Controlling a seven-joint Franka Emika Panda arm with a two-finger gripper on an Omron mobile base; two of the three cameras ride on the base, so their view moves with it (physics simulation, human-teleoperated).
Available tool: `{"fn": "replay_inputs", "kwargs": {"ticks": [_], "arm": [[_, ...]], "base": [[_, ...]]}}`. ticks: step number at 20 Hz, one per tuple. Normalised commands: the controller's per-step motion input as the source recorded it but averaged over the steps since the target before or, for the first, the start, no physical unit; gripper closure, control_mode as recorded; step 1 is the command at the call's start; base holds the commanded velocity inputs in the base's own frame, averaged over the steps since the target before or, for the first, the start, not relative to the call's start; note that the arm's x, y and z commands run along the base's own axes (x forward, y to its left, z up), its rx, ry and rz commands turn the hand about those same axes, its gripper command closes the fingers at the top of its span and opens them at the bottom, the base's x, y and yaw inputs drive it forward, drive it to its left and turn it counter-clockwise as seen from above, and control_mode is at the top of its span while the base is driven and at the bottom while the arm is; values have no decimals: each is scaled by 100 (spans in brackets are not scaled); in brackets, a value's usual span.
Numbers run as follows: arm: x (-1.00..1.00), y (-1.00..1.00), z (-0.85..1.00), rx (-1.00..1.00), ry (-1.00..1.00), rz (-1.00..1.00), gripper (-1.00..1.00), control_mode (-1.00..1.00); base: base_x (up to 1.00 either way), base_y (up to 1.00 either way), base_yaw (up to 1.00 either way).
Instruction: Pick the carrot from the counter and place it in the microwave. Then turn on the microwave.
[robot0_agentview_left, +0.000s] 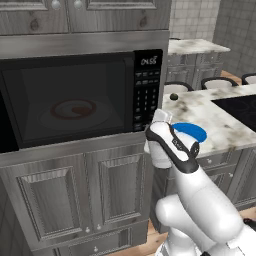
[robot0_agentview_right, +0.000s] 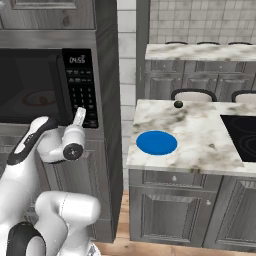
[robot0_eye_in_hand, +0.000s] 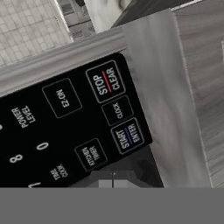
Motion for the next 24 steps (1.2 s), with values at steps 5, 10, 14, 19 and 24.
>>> {"fn": "replay_inputs", "kwargs": {"ticks": [5, 10, 14, 19, 24], "arm": [[16, 6, -19, 5, 2, -3, 100, -100], [15, 12, -25, 4, 2, -2, 100, -100], [22, 6, -10, 5, 1, -2, 100, -100], [24, 2, -4, 5, 2, -2, 100, -100], [30, 1, -5, 6, 4, -2, 100, -100]], "base": [[0, 0, 0], [0, 0, 0], [0, 0, 0], [0, 0, 0], [0, 0, 0]]}}
